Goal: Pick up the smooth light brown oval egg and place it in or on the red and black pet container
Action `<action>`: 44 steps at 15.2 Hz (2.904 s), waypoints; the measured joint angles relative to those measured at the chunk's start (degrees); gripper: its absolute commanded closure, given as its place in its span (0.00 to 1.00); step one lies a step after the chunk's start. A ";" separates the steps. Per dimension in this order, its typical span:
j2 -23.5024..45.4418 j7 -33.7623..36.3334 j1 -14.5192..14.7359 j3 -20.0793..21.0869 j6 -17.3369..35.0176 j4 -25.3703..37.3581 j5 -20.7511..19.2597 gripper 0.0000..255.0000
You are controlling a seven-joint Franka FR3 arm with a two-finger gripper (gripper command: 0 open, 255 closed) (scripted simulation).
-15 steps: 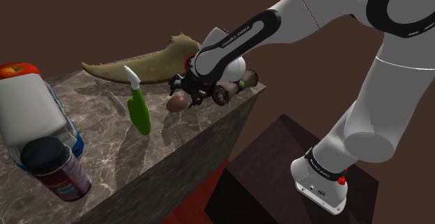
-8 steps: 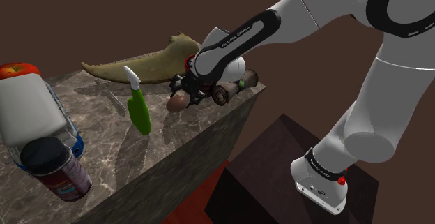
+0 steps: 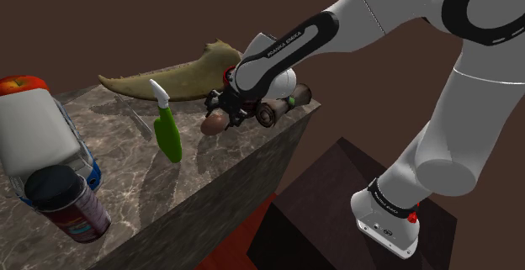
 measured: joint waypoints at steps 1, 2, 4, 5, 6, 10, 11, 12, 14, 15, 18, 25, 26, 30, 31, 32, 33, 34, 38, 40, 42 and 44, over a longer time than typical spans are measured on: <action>-0.38 0.14 0.02 -0.03 -0.30 -0.12 -0.06 1.00; -1.00 0.57 0.17 -0.16 -0.84 -0.20 -0.31 1.00; -2.25 1.16 0.22 -0.41 -2.08 -0.23 -0.73 1.00; -2.82 1.61 0.33 -0.56 -2.71 -0.13 -1.04 1.00; -3.52 1.87 0.32 -0.66 -3.33 -0.23 -1.20 1.00; -5.84 3.54 0.54 -1.18 -6.03 0.24 -2.43 1.00; -6.52 3.87 0.53 -1.28 -6.78 0.32 -2.67 1.00; -7.05 4.14 0.53 -1.36 -7.34 0.36 -2.86 1.00; -8.37 4.87 0.49 -1.57 -8.93 0.66 -3.41 1.00; -8.98 5.13 0.46 -1.64 -9.59 0.73 -3.59 1.00; -10.69 6.20 0.42 -1.86 -11.83 1.32 -4.35 1.00; -14.17 8.33 0.24 -2.23 -16.80 2.93 -5.83 1.00; -14.74 8.62 0.22 -2.26 -17.50 3.09 -5.97 1.00; -16.47 9.43 -0.05 -2.54 -20.51 4.39 -6.62 1.00; -16.76 9.85 -0.02 -2.51 -21.12 4.77 -6.86 1.00; -17.10 10.05 -0.08 -2.57 -21.83 5.14 -7.02 1.00; -17.33 10.42 -0.12 -2.60 -22.66 5.78 -7.30 1.00; -17.78 10.67 -0.12 -2.60 -23.22 5.92 -7.39 1.00; -19.10 11.66 -0.26 -2.73 -26.09 7.56 -8.01 1.00; -19.72 12.16 -0.38 -2.84 -27.81 8.70 -8.36 1.00; -20.04 12.71 -0.41 -2.85 -29.09 9.70 -8.70 1.00; -20.52 10.82 -1.27 -3.92 -30.30 9.91 -8.20 1.00</action>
